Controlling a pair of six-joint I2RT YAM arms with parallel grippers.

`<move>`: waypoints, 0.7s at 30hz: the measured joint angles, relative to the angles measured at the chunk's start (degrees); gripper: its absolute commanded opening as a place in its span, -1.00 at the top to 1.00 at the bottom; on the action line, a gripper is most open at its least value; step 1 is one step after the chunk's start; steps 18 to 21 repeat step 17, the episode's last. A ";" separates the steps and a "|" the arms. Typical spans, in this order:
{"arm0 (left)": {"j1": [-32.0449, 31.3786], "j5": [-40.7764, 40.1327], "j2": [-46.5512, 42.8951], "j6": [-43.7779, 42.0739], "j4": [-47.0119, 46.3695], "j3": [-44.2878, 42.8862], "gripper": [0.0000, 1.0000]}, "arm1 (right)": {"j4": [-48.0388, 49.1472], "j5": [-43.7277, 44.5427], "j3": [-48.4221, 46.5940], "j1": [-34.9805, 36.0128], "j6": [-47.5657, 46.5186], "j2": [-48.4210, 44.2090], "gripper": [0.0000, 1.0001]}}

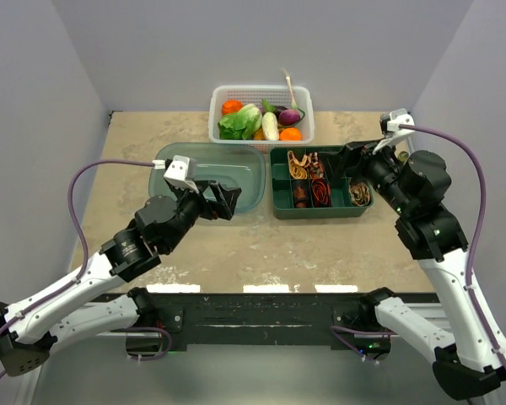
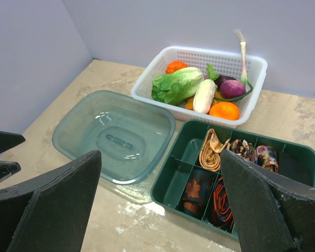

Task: Roll the ties
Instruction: Reset both arms

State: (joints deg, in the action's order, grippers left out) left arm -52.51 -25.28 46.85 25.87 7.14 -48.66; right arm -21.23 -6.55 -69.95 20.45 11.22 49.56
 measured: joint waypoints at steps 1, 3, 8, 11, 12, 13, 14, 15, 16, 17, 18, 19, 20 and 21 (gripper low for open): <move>0.00 -0.24 0.17 -0.28 -0.31 0.13 -0.99 | 0.22 0.00 0.13 0.00 -0.02 0.42 -0.97; 0.00 -0.68 0.61 -1.11 -0.59 0.35 -0.99 | 0.63 0.00 0.35 0.00 -0.09 1.27 -0.97; 0.00 -2.12 3.04 -3.54 -1.42 0.55 -0.98 | 2.86 0.02 1.60 0.00 -0.33 3.98 -0.97; 0.00 -3.39 4.57 -4.85 -1.79 0.57 -0.97 | 4.66 0.28 2.67 0.00 -0.42 6.38 -0.97; 0.00 -4.02 4.92 -5.55 -2.05 0.68 -0.97 | 5.22 0.61 3.04 0.00 -0.44 7.02 -0.97; 0.00 -4.52 5.05 -5.88 -2.23 0.79 -0.96 | 6.19 1.09 3.65 0.00 -0.39 7.89 -0.97; 0.00 -5.35 5.14 -6.45 -2.75 1.05 -0.95 | 7.04 1.40 4.24 0.00 -0.37 8.66 -0.97; 0.00 -5.84 5.16 -6.80 -3.28 1.27 -0.94 | 7.82 1.81 4.83 0.00 -0.35 9.42 -0.97; 0.00 -6.45 5.18 -7.17 -3.72 1.51 -0.94 | 8.76 2.60 5.51 0.00 -0.26 10.19 -0.97; 0.00 -7.32 5.22 -7.69 -4.33 1.81 -0.96 | 9.68 3.10 6.19 0.00 -0.11 10.93 -0.97; 0.00 -7.32 5.22 -7.69 -4.33 1.81 -0.96 | 9.68 3.10 6.19 0.00 -0.11 10.93 -0.97; 0.00 -7.32 5.22 -7.69 -4.33 1.81 -0.96 | 9.68 3.10 6.19 0.00 -0.11 10.93 -0.97; 0.00 -7.32 5.22 -7.69 -4.33 1.81 -0.96 | 9.68 3.10 6.19 0.00 -0.11 10.93 -0.97; 0.00 -7.32 5.22 -7.69 -4.33 1.81 -0.96 | 9.68 3.10 6.19 0.00 -0.11 10.93 -0.97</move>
